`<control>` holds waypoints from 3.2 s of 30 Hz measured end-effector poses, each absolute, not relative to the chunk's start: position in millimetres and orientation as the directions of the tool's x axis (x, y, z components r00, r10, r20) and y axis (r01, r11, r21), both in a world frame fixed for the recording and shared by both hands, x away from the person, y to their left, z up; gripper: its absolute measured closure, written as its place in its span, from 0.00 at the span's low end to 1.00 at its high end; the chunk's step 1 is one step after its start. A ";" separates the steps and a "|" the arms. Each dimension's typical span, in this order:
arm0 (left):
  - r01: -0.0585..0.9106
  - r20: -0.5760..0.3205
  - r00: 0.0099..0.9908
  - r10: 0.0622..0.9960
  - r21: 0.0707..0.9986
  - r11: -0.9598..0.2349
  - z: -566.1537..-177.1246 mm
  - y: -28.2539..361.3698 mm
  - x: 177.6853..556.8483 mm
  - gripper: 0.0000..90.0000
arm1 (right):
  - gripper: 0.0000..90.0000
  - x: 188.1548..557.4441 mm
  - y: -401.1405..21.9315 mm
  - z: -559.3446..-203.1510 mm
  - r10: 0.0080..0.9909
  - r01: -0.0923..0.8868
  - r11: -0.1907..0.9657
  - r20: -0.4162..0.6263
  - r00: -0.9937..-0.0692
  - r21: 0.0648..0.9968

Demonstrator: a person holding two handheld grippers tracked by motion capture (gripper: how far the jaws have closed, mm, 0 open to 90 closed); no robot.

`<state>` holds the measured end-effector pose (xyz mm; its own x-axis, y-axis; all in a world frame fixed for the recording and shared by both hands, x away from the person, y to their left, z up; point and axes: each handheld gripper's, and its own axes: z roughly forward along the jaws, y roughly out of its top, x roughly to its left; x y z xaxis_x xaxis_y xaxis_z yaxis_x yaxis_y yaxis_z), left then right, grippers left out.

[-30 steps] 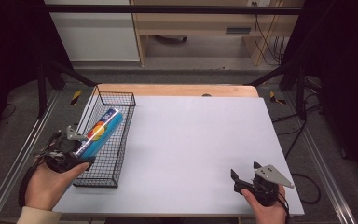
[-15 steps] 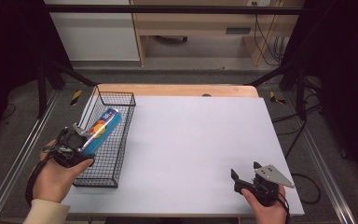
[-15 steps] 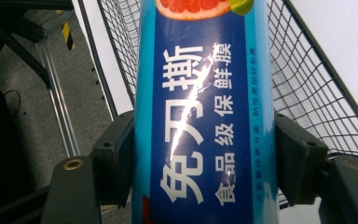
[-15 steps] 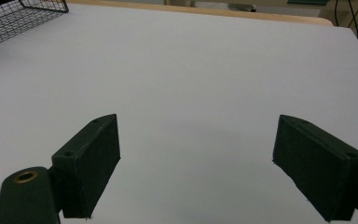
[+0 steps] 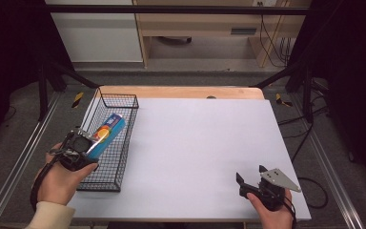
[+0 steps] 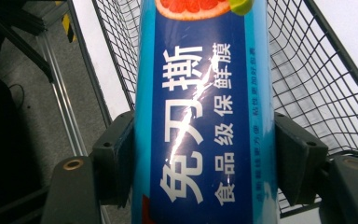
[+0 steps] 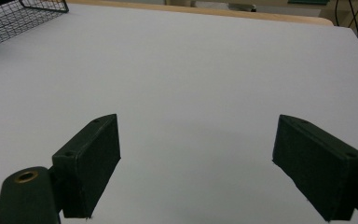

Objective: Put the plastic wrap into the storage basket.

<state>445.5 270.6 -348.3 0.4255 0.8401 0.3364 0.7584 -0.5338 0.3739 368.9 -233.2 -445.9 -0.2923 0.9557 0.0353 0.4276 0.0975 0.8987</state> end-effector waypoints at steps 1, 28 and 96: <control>0.759 0.338 0.429 0.838 0.368 -0.537 -348.7 270.0 446.1 0.36 | 0.17 369.0 -233.1 -446.0 0.956 0.427 0.097 0.035 -0.292 0.899; 0.793 0.356 0.407 0.841 0.319 -0.519 -360.2 261.7 459.3 0.36 | 0.17 369.4 -232.5 -446.4 0.954 0.432 0.098 0.038 -0.296 0.897; 0.819 0.417 0.467 0.780 0.129 -0.559 -380.5 246.0 478.9 0.30 | 0.17 370.8 -232.5 -447.4 0.950 0.444 0.104 0.043 -0.310 0.890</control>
